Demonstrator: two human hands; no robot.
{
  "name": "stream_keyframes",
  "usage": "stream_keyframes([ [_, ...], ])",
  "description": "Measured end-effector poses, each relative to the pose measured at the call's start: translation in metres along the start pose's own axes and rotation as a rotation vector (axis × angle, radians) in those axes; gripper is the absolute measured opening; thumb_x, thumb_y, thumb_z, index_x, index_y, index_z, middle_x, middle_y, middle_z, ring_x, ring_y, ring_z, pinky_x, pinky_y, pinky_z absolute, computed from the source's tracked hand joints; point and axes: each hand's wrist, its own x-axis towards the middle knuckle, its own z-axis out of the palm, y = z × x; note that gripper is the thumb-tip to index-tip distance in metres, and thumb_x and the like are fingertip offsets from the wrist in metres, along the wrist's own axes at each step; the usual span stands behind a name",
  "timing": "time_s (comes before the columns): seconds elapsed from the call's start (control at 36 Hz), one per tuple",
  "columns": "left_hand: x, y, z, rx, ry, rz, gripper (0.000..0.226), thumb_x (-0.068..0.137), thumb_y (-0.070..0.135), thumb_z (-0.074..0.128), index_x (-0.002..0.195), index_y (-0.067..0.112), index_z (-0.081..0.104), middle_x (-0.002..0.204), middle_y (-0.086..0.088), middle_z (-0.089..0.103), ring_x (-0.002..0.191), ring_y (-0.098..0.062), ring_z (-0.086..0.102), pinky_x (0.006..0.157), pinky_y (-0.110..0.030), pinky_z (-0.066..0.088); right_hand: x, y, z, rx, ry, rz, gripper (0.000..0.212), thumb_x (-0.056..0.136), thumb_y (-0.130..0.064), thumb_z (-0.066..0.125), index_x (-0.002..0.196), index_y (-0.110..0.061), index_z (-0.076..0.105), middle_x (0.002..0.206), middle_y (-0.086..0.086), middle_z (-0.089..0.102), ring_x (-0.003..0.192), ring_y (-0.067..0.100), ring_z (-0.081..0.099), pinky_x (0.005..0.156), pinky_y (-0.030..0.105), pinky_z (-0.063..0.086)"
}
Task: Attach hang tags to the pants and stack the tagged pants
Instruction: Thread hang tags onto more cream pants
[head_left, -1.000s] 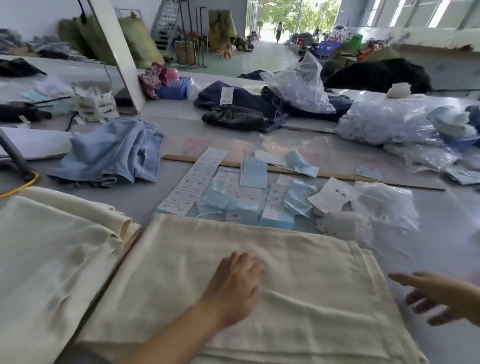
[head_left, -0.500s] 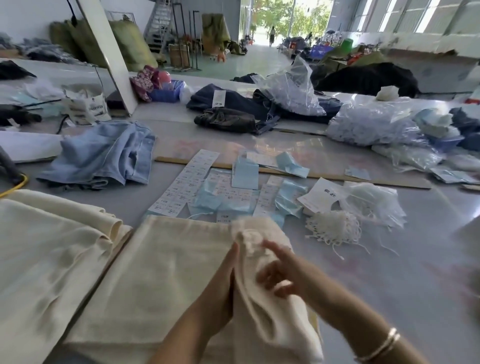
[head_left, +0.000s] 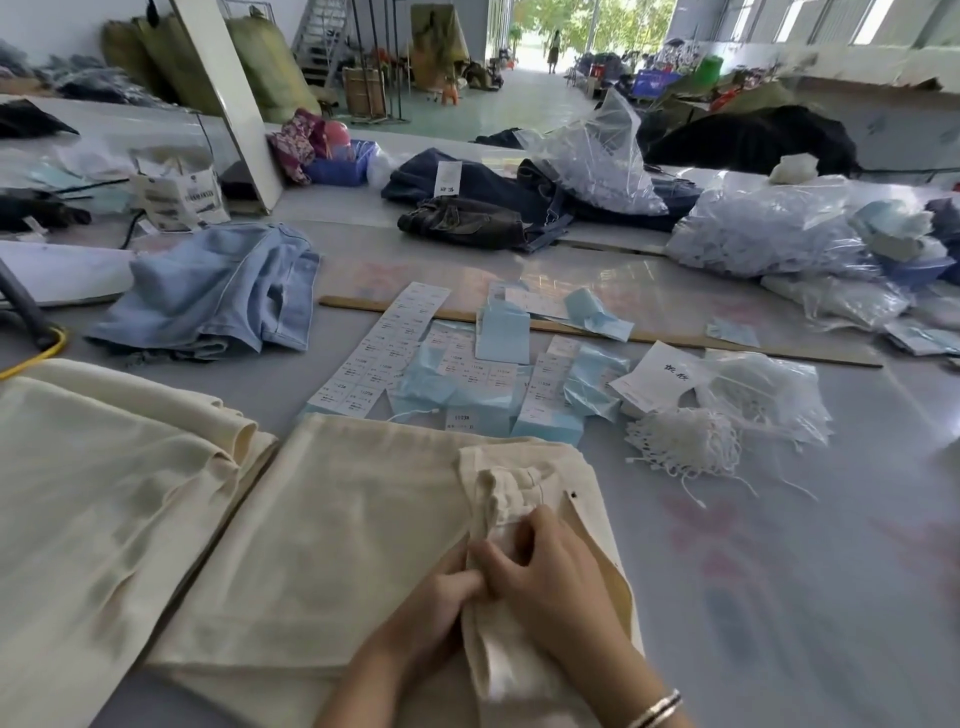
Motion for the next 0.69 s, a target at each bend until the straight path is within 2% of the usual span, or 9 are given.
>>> stream_keyframes([
  [0.08,0.0,0.001,-0.002,-0.02,0.006,-0.001,0.047,0.077,0.005,0.052,0.121,0.011,0.066,0.123,-0.023,0.063,0.115,-0.036,0.06,0.092,-0.039,0.053,0.003,0.005,0.001,0.022,0.018,-0.059,0.026,0.085,-0.046,0.05,0.072,-0.027,0.04,0.072,-0.008,0.052,0.065,0.005,0.046,0.058,0.021,0.035],
  [0.14,0.001,0.0,-0.002,-0.017,0.05,-0.011,0.037,0.085,0.009,0.054,0.119,0.005,0.066,0.12,-0.027,0.063,0.114,-0.039,0.06,0.095,-0.043,0.051,0.001,0.014,0.0,0.207,0.032,-0.048,0.024,0.091,-0.035,0.051,0.072,-0.02,0.049,0.068,-0.002,0.056,0.066,0.01,0.052,0.064,0.021,0.041],
  [0.22,0.002,-0.001,0.0,-0.012,0.127,-0.038,0.029,0.084,0.007,0.052,0.102,0.01,0.075,0.11,-0.026,0.068,0.102,-0.036,0.067,0.079,-0.036,0.056,-0.004,0.024,-0.005,0.649,-0.017,0.007,0.029,0.092,-0.029,0.058,0.081,-0.002,0.056,0.077,0.019,0.058,0.073,0.024,0.053,0.078,0.046,0.044],
  [0.31,0.003,0.0,0.002,-0.067,0.151,-0.062,0.031,0.072,0.007,0.056,0.095,0.005,0.076,0.107,-0.028,0.068,0.097,-0.036,0.068,0.076,-0.036,0.058,-0.005,0.031,-0.009,1.191,-0.087,0.063,0.03,0.084,-0.026,0.058,0.1,-0.003,0.068,0.101,0.024,0.067,0.096,0.024,0.064,0.086,0.038,0.051],
  [0.36,0.003,0.001,0.002,-0.117,0.161,-0.074,0.031,0.072,0.006,0.055,0.095,0.002,0.076,0.109,-0.029,0.067,0.097,-0.036,0.068,0.078,-0.039,0.058,-0.004,0.034,-0.009,1.417,-0.095,0.102,0.032,0.081,-0.024,0.056,0.105,-0.008,0.071,0.109,0.019,0.069,0.102,0.024,0.066,0.08,0.03,0.055],
  [0.47,-0.001,0.004,0.003,-0.104,0.11,-0.081,0.041,0.084,0.017,0.06,0.12,-0.004,0.063,0.121,-0.027,0.062,0.113,-0.038,0.061,0.098,-0.045,0.049,-0.002,0.034,-0.005,1.199,-0.079,0.023,0.028,0.08,-0.023,0.061,0.104,-0.014,0.07,0.109,0.013,0.07,0.105,0.022,0.064,0.089,0.036,0.052],
  [0.56,-0.002,0.002,0.002,-0.059,0.067,-0.036,0.048,0.075,0.013,0.063,0.121,-0.002,0.061,0.118,-0.027,0.064,0.11,-0.04,0.062,0.089,-0.041,0.054,-0.003,0.03,-0.003,0.976,-0.045,-0.007,0.028,0.079,-0.03,0.057,0.099,-0.013,0.067,0.101,0.017,0.067,0.099,0.023,0.061,0.094,0.049,0.044],
  [0.64,-0.002,-0.002,-0.003,-0.14,0.042,-0.034,0.051,0.066,0.002,0.055,0.116,-0.004,0.062,0.116,-0.031,0.063,0.106,-0.041,0.063,0.084,-0.041,0.055,-0.003,0.031,-0.004,1.04,-0.009,0.039,0.022,0.082,-0.02,0.053,0.098,-0.02,0.068,0.102,0.011,0.069,0.101,0.026,0.063,0.092,0.043,0.047],
  [0.69,0.0,-0.005,-0.006,-0.187,0.038,-0.047,0.057,0.063,0.0,0.051,0.12,-0.006,0.059,0.119,-0.033,0.06,0.111,-0.044,0.06,0.088,-0.044,0.055,-0.004,0.032,-0.004,1.095,0.035,0.078,0.027,0.088,-0.008,0.052,0.095,-0.03,0.065,0.095,0.007,0.071,0.089,0.018,0.066,0.08,0.034,0.051],
])
